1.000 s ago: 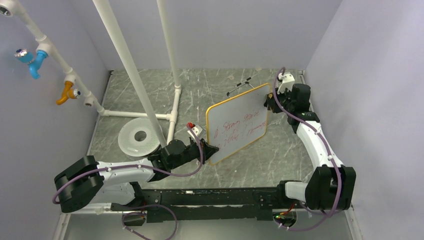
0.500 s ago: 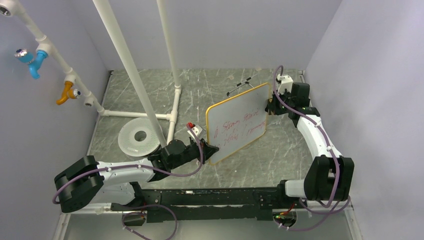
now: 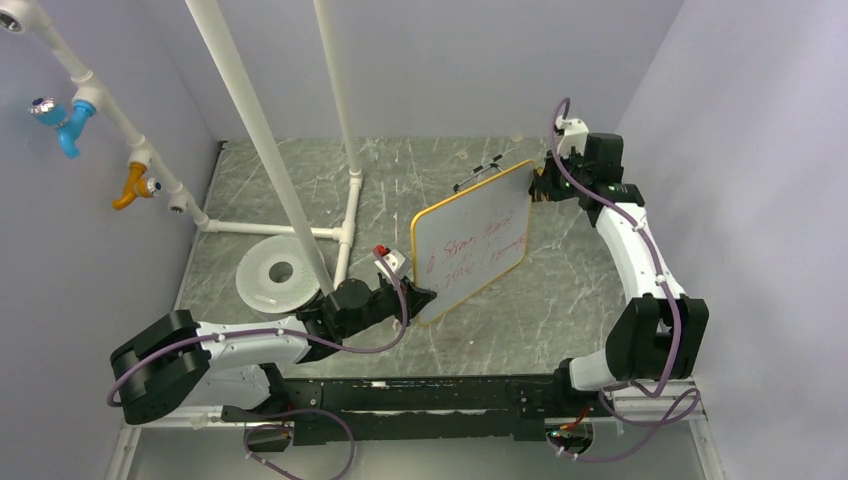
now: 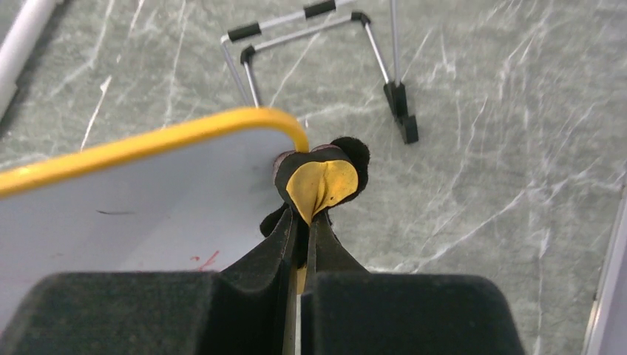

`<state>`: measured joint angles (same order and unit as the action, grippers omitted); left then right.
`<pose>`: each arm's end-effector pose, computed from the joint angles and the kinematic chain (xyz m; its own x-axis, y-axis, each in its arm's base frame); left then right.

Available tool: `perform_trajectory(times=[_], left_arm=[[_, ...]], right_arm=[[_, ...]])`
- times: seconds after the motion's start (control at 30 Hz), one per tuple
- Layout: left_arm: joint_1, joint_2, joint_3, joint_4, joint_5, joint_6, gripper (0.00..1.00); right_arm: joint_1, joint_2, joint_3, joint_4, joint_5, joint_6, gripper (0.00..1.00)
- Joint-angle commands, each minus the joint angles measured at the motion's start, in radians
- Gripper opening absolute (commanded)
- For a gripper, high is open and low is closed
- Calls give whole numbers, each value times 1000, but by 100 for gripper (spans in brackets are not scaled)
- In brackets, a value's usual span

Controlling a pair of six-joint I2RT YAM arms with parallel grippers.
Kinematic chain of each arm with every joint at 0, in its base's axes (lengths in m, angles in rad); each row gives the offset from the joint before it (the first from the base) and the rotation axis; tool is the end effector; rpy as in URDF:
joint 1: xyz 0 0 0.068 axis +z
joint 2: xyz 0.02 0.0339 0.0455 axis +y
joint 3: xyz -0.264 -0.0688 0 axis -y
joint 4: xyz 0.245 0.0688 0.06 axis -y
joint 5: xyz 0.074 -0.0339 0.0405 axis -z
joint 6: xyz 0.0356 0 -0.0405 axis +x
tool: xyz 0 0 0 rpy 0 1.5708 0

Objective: Erase the whiteboard
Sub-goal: Erase the whiteboard at the center of the board.

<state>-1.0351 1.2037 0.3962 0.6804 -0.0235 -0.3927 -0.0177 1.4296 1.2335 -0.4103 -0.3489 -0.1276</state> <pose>0.1266 -0.2117 0.2105 -0.3842 -0.1022 -0.9176 0.7585 0.5317 -0.3768 0.3233 0.0064 0.3247 -0.5316 -0.1102 -0.8398 -0.3346 0.9382 0.0887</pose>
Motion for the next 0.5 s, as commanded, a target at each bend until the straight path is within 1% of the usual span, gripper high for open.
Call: perform_trajectory(times=[0.0, 0.1, 0.2, 0.37, 0.47], left_arm=[[-28, 17, -2, -15, 211, 64, 0], [-26, 16, -4, -15, 208, 64, 0], [-18, 14, -16, 3, 212, 52, 0], [-11, 13, -24, 15, 215, 40, 0], [-9, 8, -28, 15, 214, 35, 0]], right_arm=[[13, -13, 93, 97, -65, 28, 0], [13, -46, 105, 106, -80, 40, 0], [-4, -100, 165, 106, -118, 70, 0], [-73, -158, 347, 29, -303, 124, 0], [-86, -174, 433, -50, -372, 97, 0]])
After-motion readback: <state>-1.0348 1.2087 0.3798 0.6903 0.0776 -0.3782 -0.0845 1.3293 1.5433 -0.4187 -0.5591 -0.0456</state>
